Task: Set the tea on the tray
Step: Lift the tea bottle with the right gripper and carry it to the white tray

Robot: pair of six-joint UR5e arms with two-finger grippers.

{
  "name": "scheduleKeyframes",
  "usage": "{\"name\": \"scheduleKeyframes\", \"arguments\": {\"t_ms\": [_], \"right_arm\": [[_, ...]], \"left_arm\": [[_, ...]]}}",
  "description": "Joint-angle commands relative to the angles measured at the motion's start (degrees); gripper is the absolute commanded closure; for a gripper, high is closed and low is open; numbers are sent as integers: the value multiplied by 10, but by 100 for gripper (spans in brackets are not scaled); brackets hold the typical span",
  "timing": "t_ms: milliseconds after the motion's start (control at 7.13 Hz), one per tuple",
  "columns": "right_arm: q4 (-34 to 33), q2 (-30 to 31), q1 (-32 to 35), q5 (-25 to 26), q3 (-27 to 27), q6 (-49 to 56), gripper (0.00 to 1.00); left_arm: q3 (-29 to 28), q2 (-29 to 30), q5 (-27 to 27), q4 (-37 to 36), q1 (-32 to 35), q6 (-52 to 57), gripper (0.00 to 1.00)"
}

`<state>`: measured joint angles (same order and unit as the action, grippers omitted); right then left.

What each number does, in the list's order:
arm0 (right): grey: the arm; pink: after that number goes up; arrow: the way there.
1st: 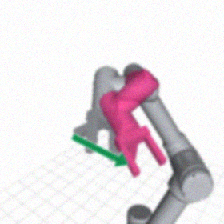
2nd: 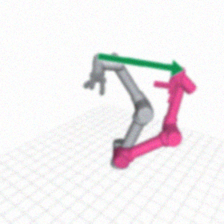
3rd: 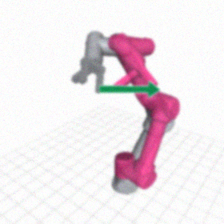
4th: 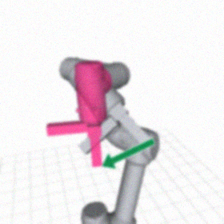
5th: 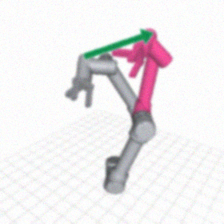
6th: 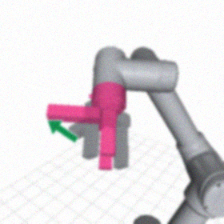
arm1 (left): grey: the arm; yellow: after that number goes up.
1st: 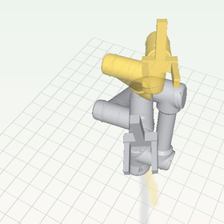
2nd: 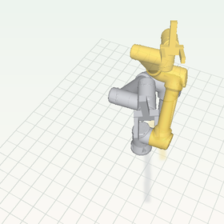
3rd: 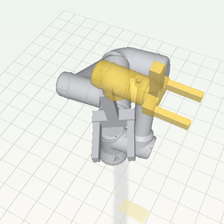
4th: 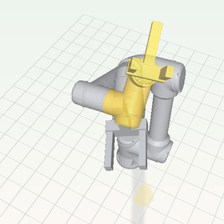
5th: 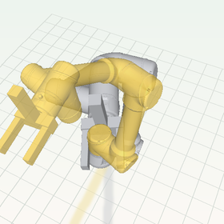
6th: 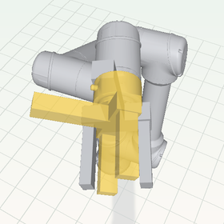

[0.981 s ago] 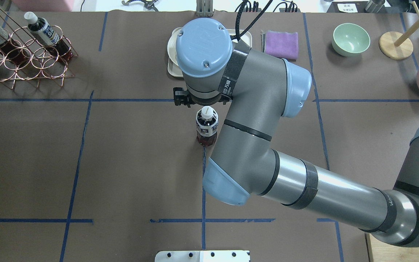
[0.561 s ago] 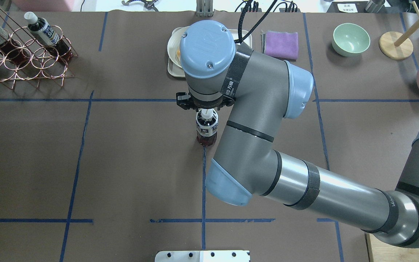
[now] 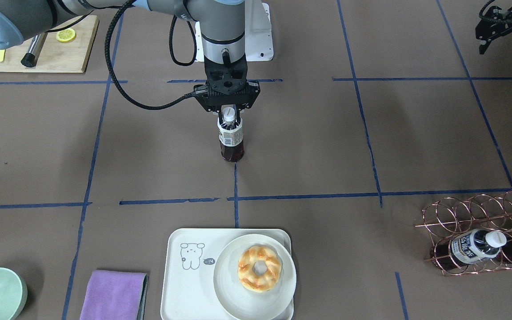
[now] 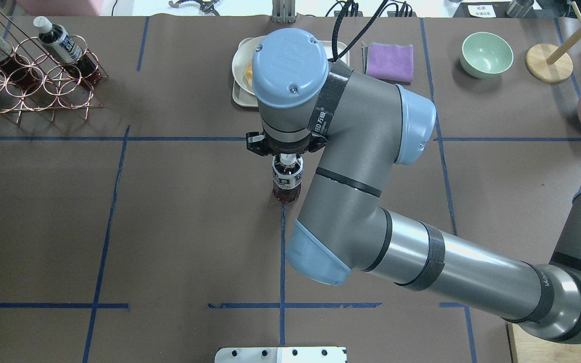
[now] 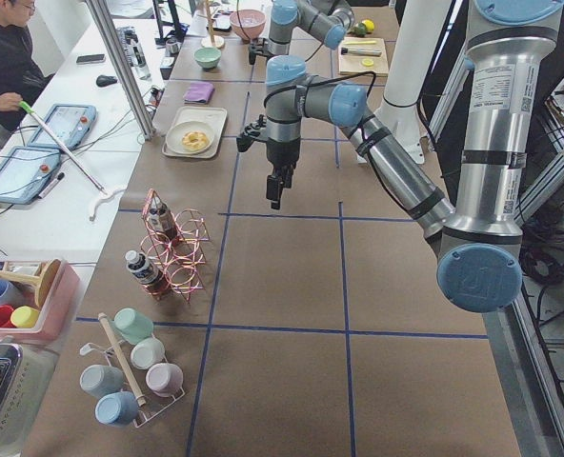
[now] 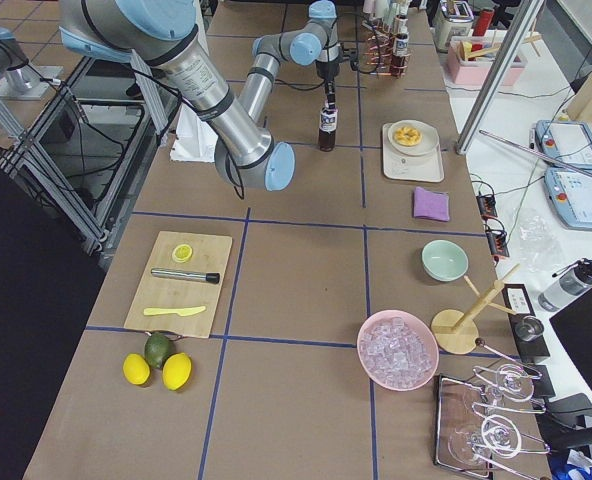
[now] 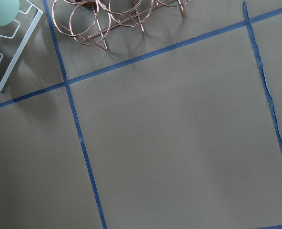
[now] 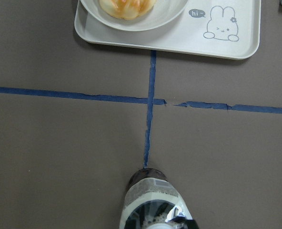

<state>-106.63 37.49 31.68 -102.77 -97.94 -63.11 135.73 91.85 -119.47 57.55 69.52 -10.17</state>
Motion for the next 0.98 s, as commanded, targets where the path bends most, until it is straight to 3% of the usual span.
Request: {"name": "scheduleKeyframes", "arguments": {"t_ms": [0,140,280,841], "right_arm": [[-1,0,0,-1,-4,0,57],[-2,6,1,-3,-15,-2,74],[-2,17,1,-3,-35,-3,98],[1,5,63,-11,-38,2,100]], "left_arm": [[0,2,0,0,0,0,0],[0,2,-1,0,0,0,0],[-1,3,-1,0,0,0,0],[0,4,-1,0,0,-2,0]]}}
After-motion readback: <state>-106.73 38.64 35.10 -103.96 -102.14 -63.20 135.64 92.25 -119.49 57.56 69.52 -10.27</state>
